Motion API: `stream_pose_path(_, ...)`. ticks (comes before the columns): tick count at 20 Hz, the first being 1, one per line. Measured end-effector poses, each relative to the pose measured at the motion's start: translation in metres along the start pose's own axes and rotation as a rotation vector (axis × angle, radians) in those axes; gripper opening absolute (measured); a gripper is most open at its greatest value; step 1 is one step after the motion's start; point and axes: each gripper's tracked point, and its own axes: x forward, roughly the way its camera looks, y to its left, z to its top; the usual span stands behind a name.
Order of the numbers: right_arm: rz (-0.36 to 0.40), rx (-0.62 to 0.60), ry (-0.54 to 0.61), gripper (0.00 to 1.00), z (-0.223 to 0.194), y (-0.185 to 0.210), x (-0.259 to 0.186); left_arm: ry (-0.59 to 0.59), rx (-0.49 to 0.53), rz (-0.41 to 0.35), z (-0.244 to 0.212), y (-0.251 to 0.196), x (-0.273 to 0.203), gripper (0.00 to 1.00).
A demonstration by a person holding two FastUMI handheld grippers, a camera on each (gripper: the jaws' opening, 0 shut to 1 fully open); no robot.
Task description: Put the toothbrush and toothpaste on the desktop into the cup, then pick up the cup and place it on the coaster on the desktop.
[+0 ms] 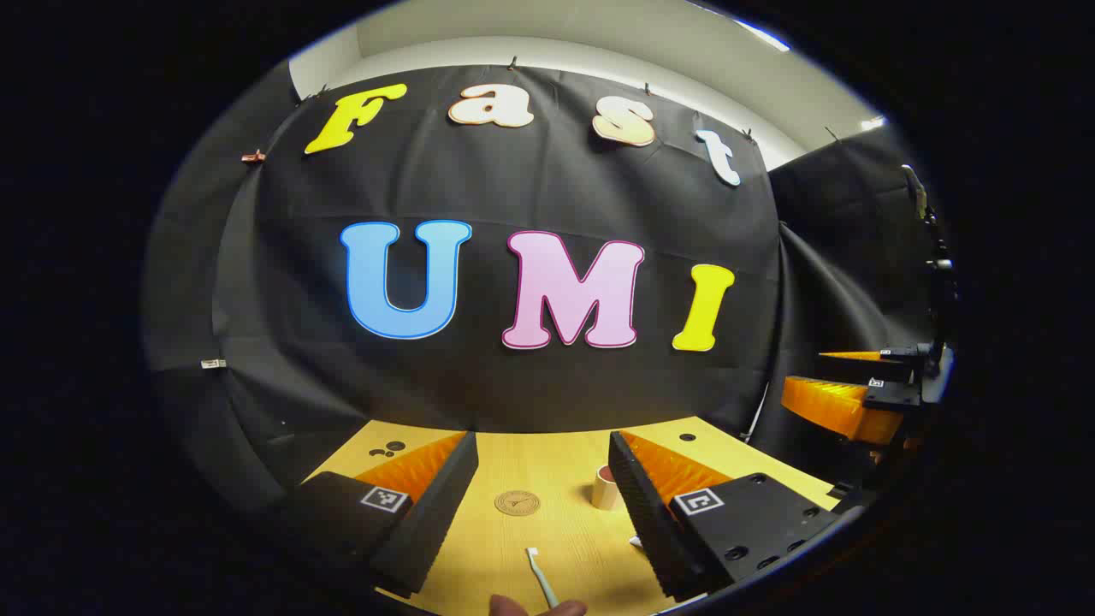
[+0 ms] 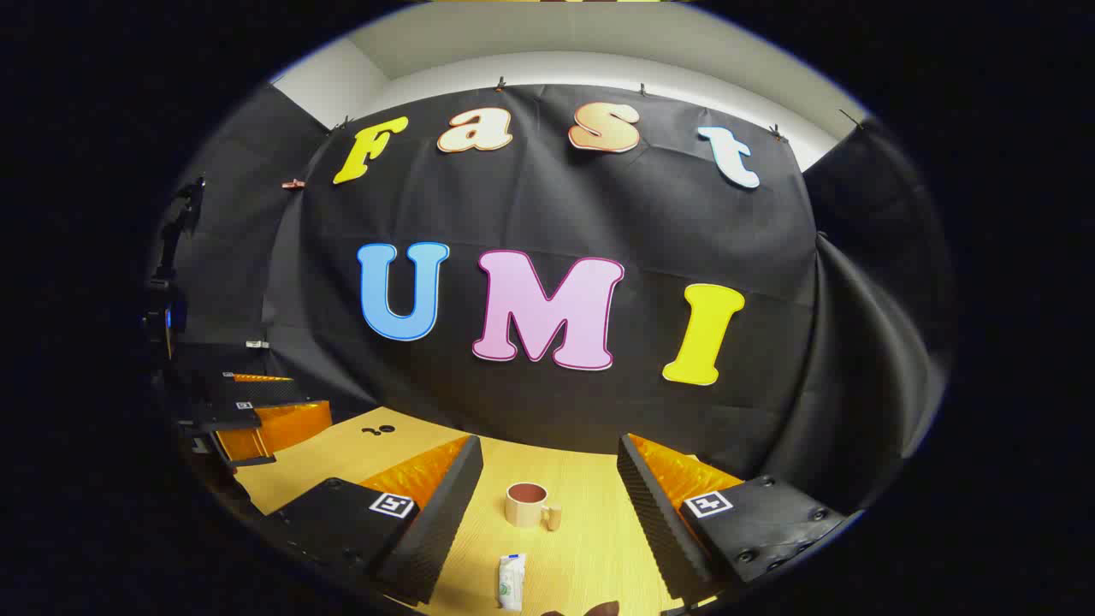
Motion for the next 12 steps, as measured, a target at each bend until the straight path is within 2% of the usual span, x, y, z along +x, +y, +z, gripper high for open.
stream_pose_path(7,0.019,0.007,-0.007,0.97,-0.002,0.005,0.000,0.006,-0.011,0.048,-0.005,0.013,-0.010,0.96)
stream_pose_path(12,0.027,0.012,0.028,0.97,-0.017,0.001,0.001,0.017,0.005,0.052,-0.010,0.007,-0.022,0.97)
